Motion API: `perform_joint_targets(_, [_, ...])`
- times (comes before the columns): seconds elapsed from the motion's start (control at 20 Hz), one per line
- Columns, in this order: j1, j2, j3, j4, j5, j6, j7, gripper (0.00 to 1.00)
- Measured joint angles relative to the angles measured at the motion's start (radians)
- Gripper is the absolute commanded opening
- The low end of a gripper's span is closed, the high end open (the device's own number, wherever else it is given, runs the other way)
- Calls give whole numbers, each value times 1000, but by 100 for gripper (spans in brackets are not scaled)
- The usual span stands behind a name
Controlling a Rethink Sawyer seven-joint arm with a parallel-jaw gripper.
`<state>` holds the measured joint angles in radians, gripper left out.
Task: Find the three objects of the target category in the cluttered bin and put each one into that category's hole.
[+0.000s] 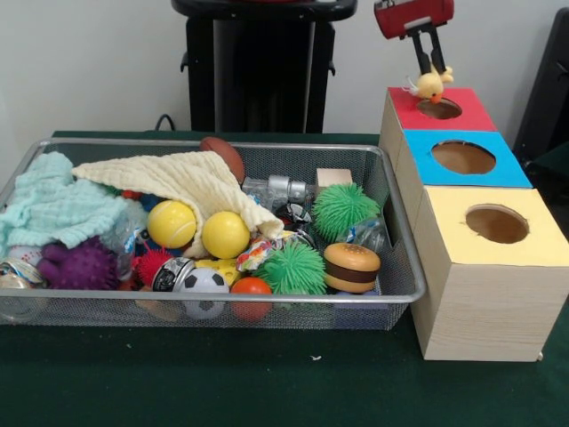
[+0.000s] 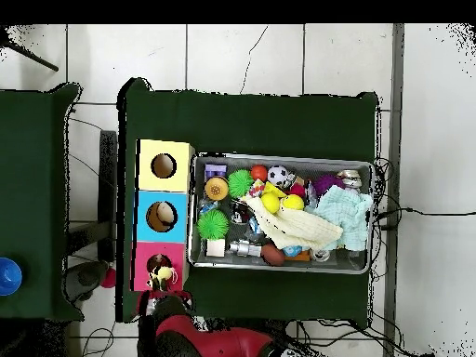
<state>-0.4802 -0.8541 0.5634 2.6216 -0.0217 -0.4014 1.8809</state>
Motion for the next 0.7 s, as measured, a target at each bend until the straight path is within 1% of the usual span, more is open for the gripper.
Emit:
perform_joint_targets(0.35, [-14,-23,7,-11,0,0,0,0])
perform_joint_targets(0.7, [-18,-28,12,-42,0,0,0,0])
